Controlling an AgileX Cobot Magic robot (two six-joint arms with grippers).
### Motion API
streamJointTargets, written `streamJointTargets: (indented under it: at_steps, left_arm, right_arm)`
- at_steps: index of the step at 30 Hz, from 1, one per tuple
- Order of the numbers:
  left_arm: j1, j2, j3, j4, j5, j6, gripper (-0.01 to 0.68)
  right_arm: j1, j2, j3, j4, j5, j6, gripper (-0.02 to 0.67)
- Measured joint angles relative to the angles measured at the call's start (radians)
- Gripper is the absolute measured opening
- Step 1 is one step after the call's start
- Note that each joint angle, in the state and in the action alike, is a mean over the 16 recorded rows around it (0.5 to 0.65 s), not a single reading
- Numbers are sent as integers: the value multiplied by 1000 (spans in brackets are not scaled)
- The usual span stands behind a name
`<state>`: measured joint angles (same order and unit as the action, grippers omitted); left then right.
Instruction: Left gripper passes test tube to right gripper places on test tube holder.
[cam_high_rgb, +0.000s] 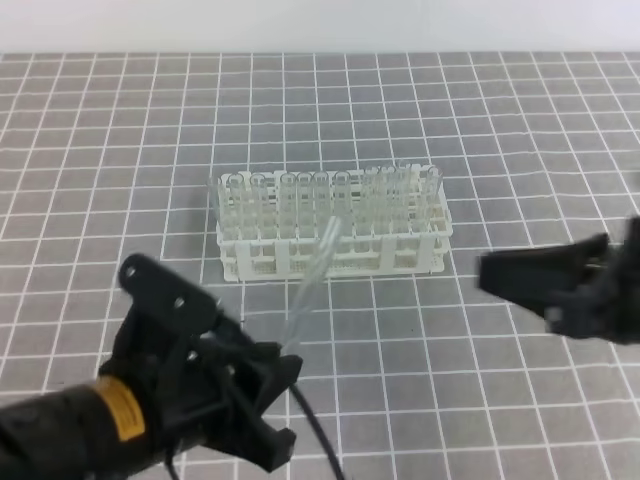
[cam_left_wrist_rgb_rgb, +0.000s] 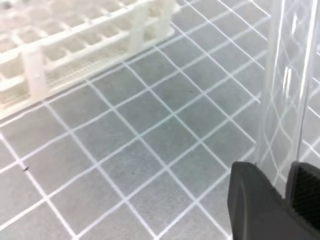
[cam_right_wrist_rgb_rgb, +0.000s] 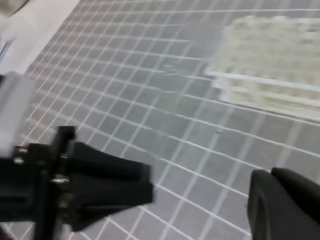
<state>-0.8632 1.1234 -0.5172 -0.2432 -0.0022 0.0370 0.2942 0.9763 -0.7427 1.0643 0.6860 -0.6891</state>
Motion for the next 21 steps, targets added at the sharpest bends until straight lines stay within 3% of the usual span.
streamJointTargets:
  at_steps: [9, 21]
  left_arm:
    - [0, -13, 181, -4, -335, -69, 2]
    - [0, -13, 305, 42, -613, -162, 1]
  right_arm:
    - [277, 158, -132, -47, -166, 24, -1]
    - [443, 285, -247, -313, -270, 204, -1]
